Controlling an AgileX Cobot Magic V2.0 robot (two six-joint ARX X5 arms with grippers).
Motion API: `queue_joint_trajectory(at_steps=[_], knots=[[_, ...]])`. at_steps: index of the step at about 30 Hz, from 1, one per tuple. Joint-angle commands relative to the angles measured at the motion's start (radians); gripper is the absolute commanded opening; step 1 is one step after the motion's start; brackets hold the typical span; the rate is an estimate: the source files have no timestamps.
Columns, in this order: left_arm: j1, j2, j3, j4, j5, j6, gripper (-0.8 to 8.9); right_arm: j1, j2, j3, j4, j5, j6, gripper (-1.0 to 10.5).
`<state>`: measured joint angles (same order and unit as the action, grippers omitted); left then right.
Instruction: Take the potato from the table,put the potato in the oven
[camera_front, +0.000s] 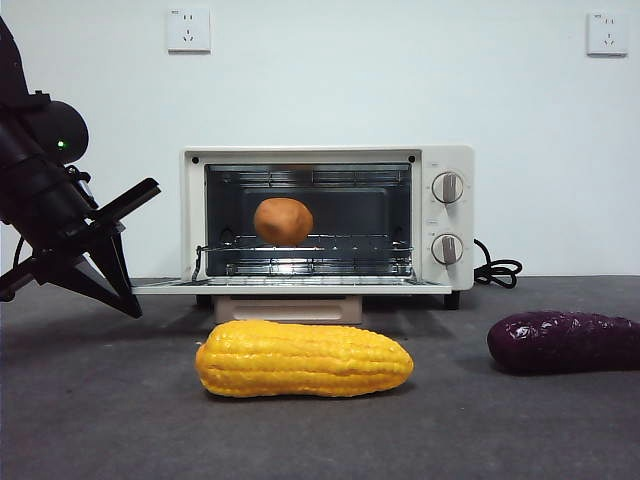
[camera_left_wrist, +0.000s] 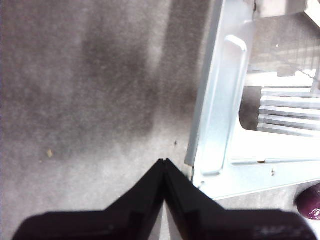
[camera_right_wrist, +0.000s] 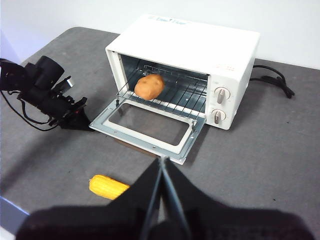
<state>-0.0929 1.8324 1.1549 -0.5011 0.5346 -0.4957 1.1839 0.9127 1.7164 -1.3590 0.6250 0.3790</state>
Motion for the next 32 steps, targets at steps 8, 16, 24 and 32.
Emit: queue_joint_trajectory(at_steps=[8,16,24,32], knots=[[-0.009,0.008,-0.009,0.042,0.103,-0.026,-0.07,0.002,-0.001,-0.005,-0.02,0.004,0.014,0.0],[-0.009,-0.015,0.005,0.046,0.105,-0.025,-0.07,0.002,-0.001,-0.005,-0.02,0.018,0.014,0.0],[-0.009,-0.064,0.063,0.046,0.102,-0.026,-0.07,0.002,-0.001,-0.005,-0.02,0.023,0.014,0.0],[-0.009,-0.071,0.144,0.024,0.101,-0.026,-0.07,0.002,-0.001,-0.005,-0.02,0.023,0.014,0.0]])
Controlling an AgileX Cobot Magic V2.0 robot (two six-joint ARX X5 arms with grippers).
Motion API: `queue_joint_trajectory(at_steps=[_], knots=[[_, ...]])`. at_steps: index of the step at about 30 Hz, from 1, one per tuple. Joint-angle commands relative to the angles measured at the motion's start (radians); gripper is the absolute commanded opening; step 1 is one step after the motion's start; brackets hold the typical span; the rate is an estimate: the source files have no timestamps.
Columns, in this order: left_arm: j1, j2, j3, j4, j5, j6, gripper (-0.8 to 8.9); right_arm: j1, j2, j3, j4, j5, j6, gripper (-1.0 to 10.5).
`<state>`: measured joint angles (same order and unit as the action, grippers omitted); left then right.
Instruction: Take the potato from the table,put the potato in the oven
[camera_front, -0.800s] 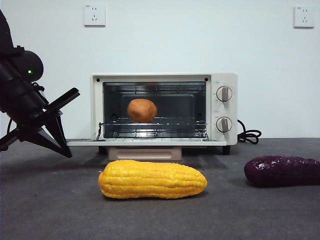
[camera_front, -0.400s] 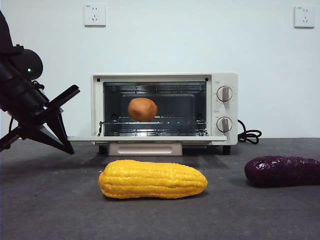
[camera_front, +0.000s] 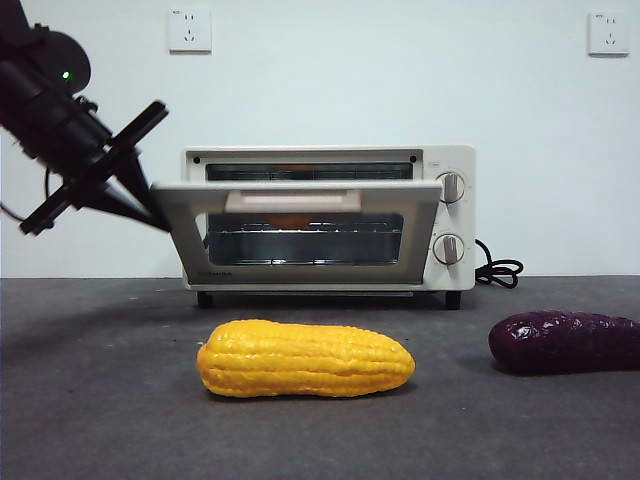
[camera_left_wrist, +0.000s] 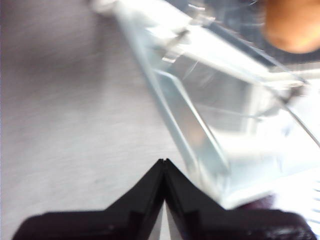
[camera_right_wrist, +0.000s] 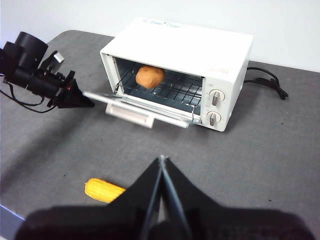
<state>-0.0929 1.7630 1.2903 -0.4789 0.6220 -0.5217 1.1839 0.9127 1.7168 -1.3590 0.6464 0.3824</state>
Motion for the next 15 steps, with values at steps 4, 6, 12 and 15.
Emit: queue_joint_trajectory(at_steps=[4,6,12,15], knots=[[-0.009,-0.002,0.021,0.002,0.014,-0.002,-0.07,0.002,-0.001,-0.005,-0.02,0.002,0.011,0.0],[-0.009,-0.002,0.025,0.004,0.013,-0.003,-0.07,0.002,-0.001,-0.005,-0.02,0.002,0.011,0.0],[-0.009,-0.002,0.049,0.005,0.014,-0.004,-0.07,0.002,-0.001,-0.005,-0.02,0.002,0.011,0.0],[-0.009,-0.002,0.066,0.006,0.013,-0.004,-0.07,0.002,-0.001,-0.005,-0.02,0.002,0.011,0.0]])
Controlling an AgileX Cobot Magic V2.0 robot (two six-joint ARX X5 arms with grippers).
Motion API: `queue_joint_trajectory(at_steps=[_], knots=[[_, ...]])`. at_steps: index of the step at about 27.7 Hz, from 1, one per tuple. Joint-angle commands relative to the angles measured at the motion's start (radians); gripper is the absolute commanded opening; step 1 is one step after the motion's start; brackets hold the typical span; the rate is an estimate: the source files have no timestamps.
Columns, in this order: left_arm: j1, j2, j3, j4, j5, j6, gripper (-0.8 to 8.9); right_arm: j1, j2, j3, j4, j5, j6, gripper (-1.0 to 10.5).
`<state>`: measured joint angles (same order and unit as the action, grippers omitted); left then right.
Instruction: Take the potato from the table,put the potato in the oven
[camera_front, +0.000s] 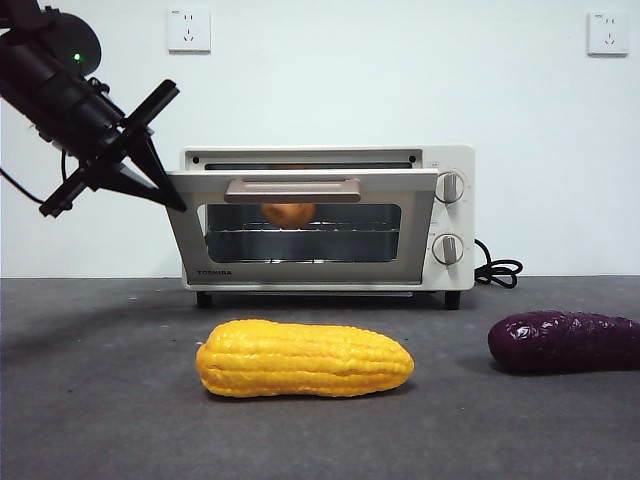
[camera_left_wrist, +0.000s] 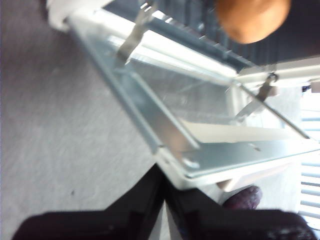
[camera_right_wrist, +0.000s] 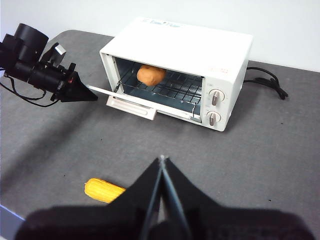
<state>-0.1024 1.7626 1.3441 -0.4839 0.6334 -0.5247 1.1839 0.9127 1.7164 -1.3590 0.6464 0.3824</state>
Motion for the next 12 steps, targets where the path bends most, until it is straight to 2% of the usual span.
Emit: queue_joint_trajectory(at_steps=[1,12], knots=[[0.001,-0.001,0.018,0.011,-0.001,-0.001,-0.06,0.002,-0.001,-0.005,-0.02,0.002,0.011,0.0],[0.001,-0.002,0.068,0.048,-0.035,-0.005,-0.07,0.002,-0.001,-0.005,-0.02,0.002,0.013,0.0]])
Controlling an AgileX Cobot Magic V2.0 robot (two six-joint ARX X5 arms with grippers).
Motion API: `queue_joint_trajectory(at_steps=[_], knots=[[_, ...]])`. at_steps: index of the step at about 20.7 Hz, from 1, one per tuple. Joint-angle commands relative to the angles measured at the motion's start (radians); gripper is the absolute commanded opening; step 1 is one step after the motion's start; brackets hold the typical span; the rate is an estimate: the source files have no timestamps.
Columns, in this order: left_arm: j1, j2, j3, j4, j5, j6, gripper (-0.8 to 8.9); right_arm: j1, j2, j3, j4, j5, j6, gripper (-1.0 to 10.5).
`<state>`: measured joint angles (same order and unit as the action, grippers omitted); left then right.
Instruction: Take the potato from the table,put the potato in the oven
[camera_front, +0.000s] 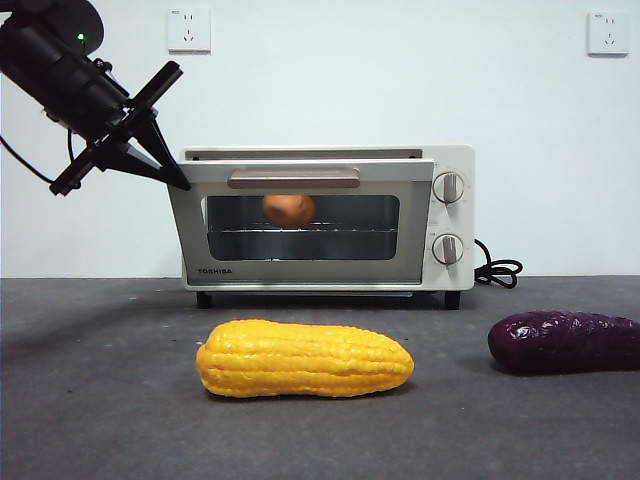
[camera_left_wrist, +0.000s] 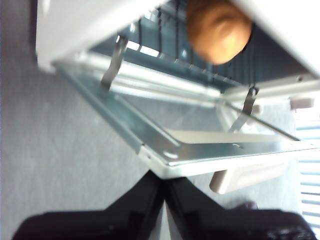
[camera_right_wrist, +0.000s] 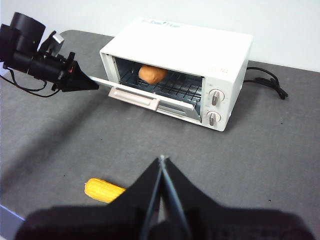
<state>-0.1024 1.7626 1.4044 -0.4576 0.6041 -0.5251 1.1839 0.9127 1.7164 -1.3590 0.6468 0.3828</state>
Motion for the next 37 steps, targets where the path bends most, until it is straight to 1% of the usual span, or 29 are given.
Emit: queue_joint_trajectory(at_steps=[1,6,12,17,22,25,29,32,37], knots=[[0.001,-0.001,0.009,0.031,-0.005,-0.006,-0.07,0.002,-0.001,-0.005,-0.02,0.001,0.016,0.0],[0.001,-0.001,0.011,0.078,-0.024,-0.026,-0.07,0.002,-0.001,-0.005,-0.02,0.001,0.018,0.0],[0.001,-0.001,0.011,0.148,-0.033,-0.026,-0.07,0.002,-0.001,-0.005,-0.02,0.0,0.02,0.0],[0.001,-0.001,0.011,0.221,-0.058,-0.026,-0.07,0.002,-0.001,-0.005,-0.02,0.0,0.035,0.0],[0.001,-0.001,0.011,0.254,-0.057,-0.025,-0.07,0.002,-0.001,-0.005,-0.02,0.001,0.036,0.0],[0.001,-0.002,0.011,0.256,-0.038,-0.023,-0.07,0.002,-0.001,-0.005,-0.02,0.001,0.036,0.0],[0.001,-0.007,0.011,0.252,0.034,-0.02,-0.07,0.002,-0.001,-0.005,-0.02,0.001,0.033,0.0],[0.001,-0.034,0.011,0.203,0.047,0.007,-0.07,0.002,-0.001,-0.005,-0.02,0.02,0.027,0.0],[0.001,-0.137,0.011,0.068,0.014,0.122,-0.07,0.002,-0.001,-0.005,-0.02,0.123,0.025,0.0]])
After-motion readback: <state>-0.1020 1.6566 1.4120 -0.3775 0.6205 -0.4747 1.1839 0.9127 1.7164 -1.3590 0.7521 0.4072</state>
